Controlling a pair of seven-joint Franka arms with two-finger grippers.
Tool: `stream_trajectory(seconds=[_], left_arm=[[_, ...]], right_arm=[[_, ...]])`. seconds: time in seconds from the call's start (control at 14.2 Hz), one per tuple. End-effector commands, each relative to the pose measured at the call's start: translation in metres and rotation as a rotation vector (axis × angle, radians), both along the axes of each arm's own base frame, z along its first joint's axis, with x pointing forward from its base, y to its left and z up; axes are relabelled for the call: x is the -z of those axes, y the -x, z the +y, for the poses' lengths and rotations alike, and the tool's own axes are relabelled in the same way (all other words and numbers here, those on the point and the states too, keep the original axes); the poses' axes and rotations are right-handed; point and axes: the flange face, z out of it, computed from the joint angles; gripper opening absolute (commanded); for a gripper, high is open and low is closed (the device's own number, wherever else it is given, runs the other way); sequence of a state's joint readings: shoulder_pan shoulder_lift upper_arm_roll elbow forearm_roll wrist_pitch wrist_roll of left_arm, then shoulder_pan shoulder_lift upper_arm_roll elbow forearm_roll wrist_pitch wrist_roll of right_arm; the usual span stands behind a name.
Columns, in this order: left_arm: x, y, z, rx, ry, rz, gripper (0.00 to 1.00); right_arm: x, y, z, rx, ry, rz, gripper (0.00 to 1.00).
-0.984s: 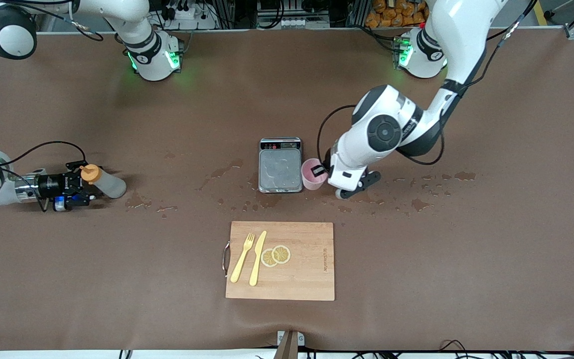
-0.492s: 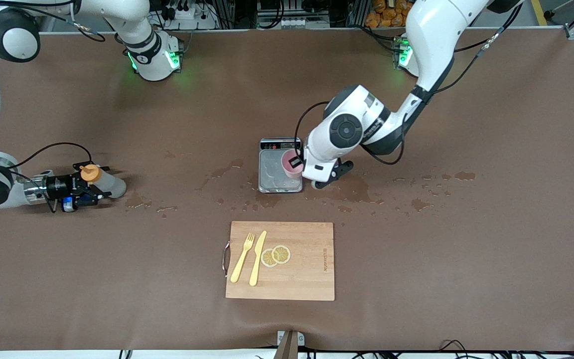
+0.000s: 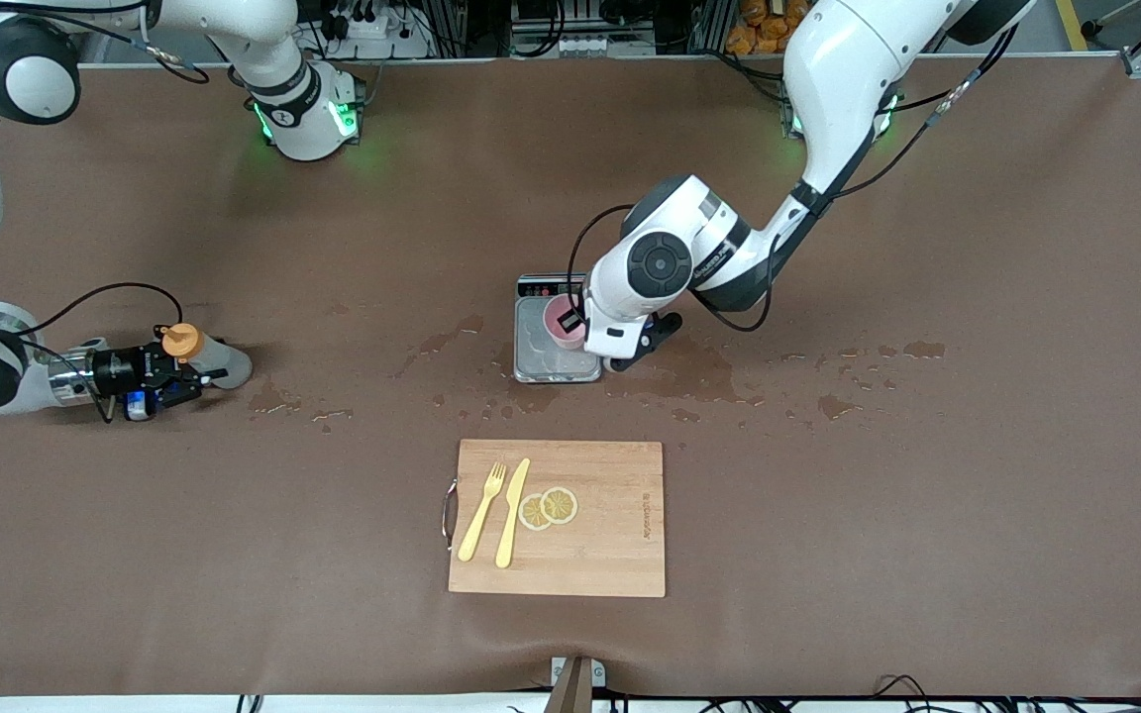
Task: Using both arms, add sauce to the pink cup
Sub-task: 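Carry the pink cup with the left gripper onto the metal scale, then release the pink cup on the scale and lift the left gripper away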
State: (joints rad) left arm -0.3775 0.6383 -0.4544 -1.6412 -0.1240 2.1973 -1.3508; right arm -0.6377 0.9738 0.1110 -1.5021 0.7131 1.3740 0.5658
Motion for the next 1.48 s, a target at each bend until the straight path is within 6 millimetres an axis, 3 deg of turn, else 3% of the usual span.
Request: stream_trajectory(seconds=[0.0,0.28,0.49,0.56,0.63,0.7,0.77,1.19,1.41], left_arm=[[0.001,0.003,-0.019,-0.051,0.014,-0.027,0.0],[0.008,0.01,-0.033,-0.06,0.038,-0.052,0.0],[0.009,0.009,-0.032,-0.062,0.036,-0.056,0.0],[0.009,0.009,-0.032,-0.065,0.037,-0.054,0.09],[0.011,0.01,-0.032,-0.066,0.036,-0.05,0.41],[0.012,0.009,-0.032,-0.062,0.034,-0.052,0.81],[0.012,0.009,-0.032,-0.059,0.033,-0.056,1.0],[0.0,0.008,-0.03,-0.027,0.017,-0.081,1.0],[-0.019,0.004,-0.021,-0.023,0.0,-0.078,1.0]], right_arm=[[-0.014,-0.009,0.004,0.007,-0.003,0.042,0.46],[-0.035,-0.024,0.018,-0.02,0.037,0.068,0.48],[-0.05,-0.032,0.025,-0.036,0.045,0.099,0.48],[-0.059,-0.038,0.03,-0.049,0.065,0.1,0.48],[-0.065,-0.041,0.033,-0.061,0.085,0.106,0.48],[-0.071,-0.043,0.035,-0.068,0.103,0.114,0.49],[-0.072,-0.044,0.038,-0.073,0.112,0.126,0.49],[-0.097,-0.055,0.055,-0.083,0.157,0.16,0.5],[-0.118,-0.064,0.075,-0.112,0.205,0.183,0.5]])
